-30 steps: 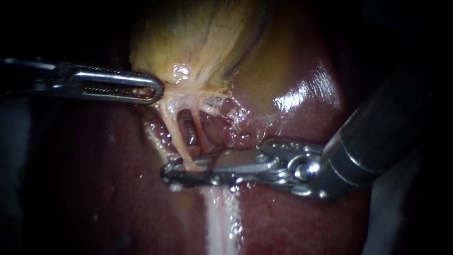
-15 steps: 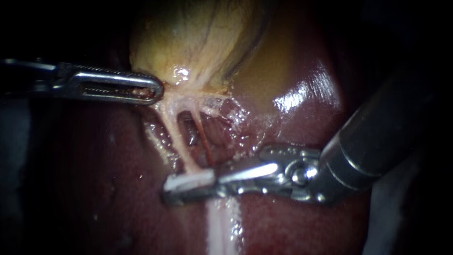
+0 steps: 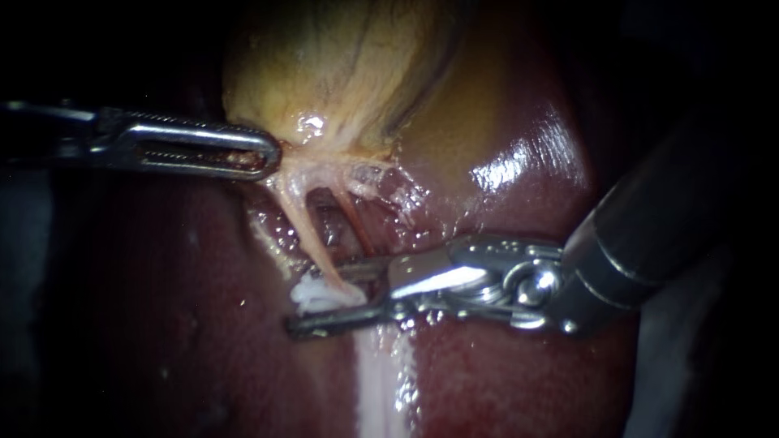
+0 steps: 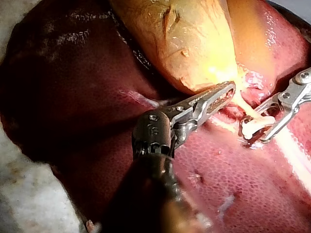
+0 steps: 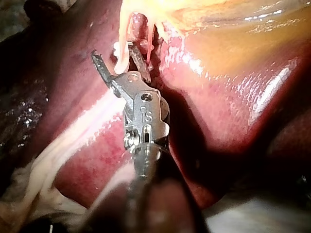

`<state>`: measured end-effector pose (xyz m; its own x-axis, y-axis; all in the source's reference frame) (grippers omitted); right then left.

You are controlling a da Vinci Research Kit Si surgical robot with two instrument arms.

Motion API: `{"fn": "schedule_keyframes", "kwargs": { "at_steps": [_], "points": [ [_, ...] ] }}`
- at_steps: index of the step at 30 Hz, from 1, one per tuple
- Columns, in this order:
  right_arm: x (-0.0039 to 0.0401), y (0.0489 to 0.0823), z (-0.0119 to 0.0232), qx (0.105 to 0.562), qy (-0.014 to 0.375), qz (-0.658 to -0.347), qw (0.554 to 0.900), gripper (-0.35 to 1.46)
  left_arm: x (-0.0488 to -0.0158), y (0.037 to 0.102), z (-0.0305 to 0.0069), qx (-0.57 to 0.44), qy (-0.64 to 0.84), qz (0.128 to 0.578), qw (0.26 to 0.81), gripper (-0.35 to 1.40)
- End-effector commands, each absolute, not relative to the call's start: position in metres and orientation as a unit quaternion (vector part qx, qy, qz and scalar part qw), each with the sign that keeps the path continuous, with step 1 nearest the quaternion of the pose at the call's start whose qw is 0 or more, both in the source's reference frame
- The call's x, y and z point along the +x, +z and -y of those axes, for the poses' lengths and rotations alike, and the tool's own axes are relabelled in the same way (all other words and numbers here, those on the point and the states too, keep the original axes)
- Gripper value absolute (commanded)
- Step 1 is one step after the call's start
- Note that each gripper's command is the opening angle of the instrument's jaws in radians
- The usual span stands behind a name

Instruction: Going back second clip left tube

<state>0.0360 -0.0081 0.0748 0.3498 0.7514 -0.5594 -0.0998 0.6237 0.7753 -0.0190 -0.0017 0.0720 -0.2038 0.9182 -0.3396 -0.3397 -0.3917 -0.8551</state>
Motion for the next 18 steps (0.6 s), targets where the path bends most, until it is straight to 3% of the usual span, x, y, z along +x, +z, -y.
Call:
{"fn": "schedule_keyframes", "kwargs": {
  "at_steps": [1,18],
  "points": [
    [0.0356,0.0745,0.0079,0.329,0.280,-0.496,0.753,0.49,-0.0190,0.0720,0.0017,-0.446,0.705,0.324,0.446,-0.35],
    [0.0267,0.0690,0.0043,0.301,0.204,-0.526,0.769,0.50,-0.0190,0.0720,0.0017,-0.446,0.705,0.324,0.446,-0.35]
  ]
}}
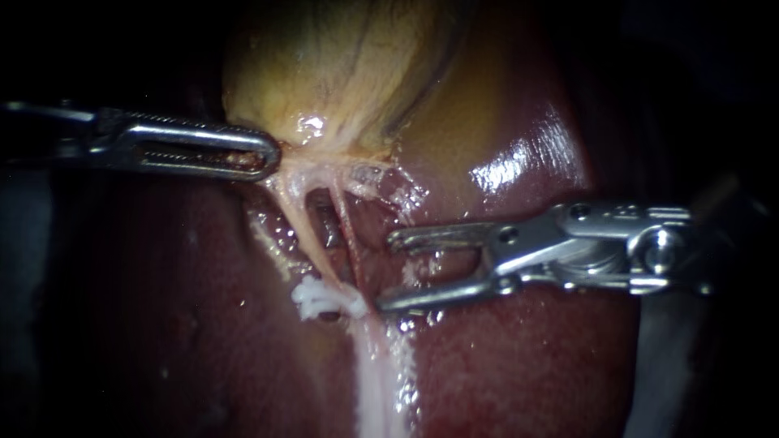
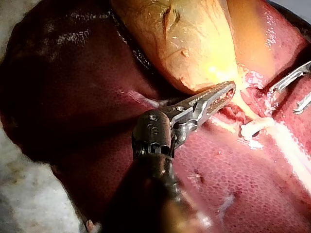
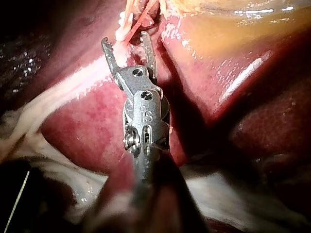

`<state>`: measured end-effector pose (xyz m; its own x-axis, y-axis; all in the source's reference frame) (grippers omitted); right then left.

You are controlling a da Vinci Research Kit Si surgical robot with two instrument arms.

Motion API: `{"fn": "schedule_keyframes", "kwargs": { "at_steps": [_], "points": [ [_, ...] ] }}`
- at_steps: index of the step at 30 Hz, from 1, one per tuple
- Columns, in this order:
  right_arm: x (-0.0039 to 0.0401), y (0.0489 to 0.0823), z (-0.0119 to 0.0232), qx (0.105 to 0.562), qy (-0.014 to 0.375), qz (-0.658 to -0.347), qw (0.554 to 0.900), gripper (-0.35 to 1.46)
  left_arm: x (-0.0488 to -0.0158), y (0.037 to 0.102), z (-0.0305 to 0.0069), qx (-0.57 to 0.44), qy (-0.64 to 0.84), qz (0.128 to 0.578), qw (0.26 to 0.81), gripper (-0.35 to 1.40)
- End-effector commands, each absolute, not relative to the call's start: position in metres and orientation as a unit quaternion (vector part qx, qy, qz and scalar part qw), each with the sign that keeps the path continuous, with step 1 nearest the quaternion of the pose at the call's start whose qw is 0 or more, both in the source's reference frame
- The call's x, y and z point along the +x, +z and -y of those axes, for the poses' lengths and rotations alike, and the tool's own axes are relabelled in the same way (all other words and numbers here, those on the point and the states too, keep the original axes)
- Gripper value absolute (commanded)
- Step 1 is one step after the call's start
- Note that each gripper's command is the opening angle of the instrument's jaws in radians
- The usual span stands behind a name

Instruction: Going back second clip left tube

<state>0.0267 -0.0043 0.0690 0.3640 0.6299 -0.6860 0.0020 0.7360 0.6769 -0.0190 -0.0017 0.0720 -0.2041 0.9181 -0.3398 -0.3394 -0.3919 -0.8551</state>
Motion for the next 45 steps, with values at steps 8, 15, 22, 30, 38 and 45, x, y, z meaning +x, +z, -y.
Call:
{"fn": "schedule_keyframes", "kwargs": {
  "at_steps": [8,15,22,30,38,45],
  "points": [
    [0.0233,0.0670,0.0026,0.285,0.182,-0.535,0.774,0.50,-0.0191,0.0720,0.0017,-0.446,0.705,0.324,0.446,-0.35],
    [0.0223,0.0667,0.0025,0.285,0.182,-0.534,0.775,0.50,-0.0195,0.0721,0.0017,-0.446,0.705,0.323,0.447,-0.35],
    [0.0223,0.0665,0.0027,0.285,0.182,-0.534,0.775,0.50,-0.0205,0.0731,0.0019,-0.447,0.706,0.320,0.448,-0.35],
    [0.0223,0.0664,0.0028,0.285,0.182,-0.534,0.775,0.50,-0.0228,0.0752,0.0022,-0.447,0.707,0.320,0.445,-0.35],
    [0.0223,0.0663,0.0028,0.285,0.182,-0.534,0.775,0.50,-0.0250,0.0777,0.0029,-0.445,0.709,0.327,0.438,-0.35],
    [0.0223,0.0663,0.0028,0.285,0.182,-0.534,0.775,0.50,-0.0259,0.0784,0.0031,-0.444,0.709,0.330,0.438,-0.35]
  ]
}}
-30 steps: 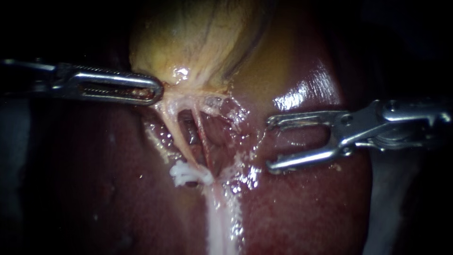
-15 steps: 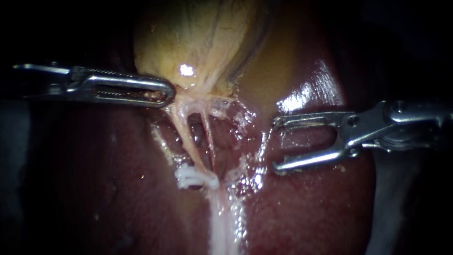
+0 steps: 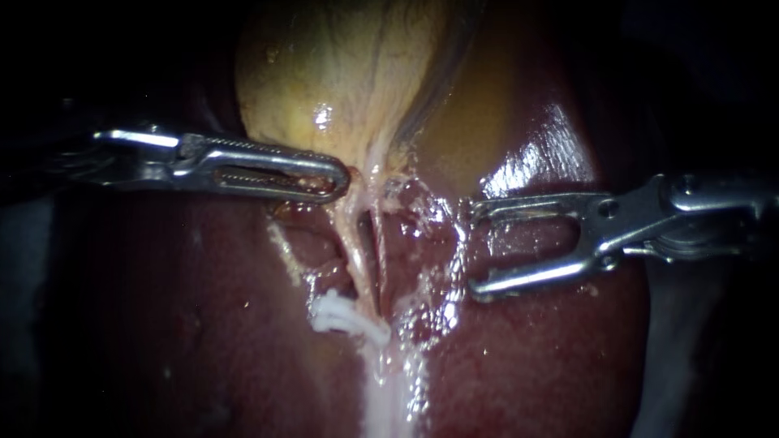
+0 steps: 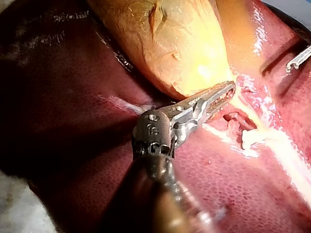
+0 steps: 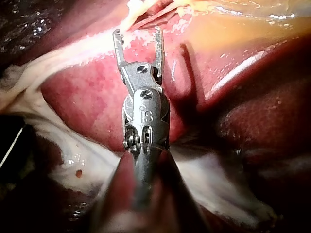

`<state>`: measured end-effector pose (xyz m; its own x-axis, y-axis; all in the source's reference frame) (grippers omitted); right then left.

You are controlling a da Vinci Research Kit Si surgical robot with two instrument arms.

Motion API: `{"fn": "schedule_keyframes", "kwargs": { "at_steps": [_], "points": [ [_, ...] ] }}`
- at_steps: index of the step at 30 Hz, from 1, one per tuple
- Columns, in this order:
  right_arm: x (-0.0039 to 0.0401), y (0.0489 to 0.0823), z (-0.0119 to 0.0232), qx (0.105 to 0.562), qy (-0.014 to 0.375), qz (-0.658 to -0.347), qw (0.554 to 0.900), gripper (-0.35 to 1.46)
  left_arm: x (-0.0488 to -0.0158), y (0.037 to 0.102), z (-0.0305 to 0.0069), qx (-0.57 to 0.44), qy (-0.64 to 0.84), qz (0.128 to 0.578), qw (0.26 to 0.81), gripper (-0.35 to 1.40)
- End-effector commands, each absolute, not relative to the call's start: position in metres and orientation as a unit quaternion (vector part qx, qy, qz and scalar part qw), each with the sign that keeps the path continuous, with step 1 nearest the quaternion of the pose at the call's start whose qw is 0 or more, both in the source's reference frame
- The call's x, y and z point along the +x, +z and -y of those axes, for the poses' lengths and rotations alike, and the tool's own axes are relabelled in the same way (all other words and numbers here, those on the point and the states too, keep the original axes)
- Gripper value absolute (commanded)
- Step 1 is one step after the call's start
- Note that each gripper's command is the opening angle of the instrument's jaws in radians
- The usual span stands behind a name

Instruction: Going back second clip left tube

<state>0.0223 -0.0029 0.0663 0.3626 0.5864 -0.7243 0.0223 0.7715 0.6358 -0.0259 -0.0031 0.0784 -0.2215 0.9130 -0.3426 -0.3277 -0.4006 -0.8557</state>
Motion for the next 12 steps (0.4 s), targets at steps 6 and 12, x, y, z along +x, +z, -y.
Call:
{"fn": "schedule_keyframes", "kwargs": {
  "at_steps": [6,12],
  "points": [
    [0.0223,0.0662,0.0029,0.285,0.182,-0.534,0.775,0.50,-0.0259,0.0785,0.0031,-0.444,0.709,0.330,0.437,-0.35],
    [0.0223,0.0662,0.0029,0.285,0.182,-0.534,0.775,0.50,-0.0259,0.0785,0.0031,-0.444,0.709,0.330,0.437,-0.35]
  ]
}}
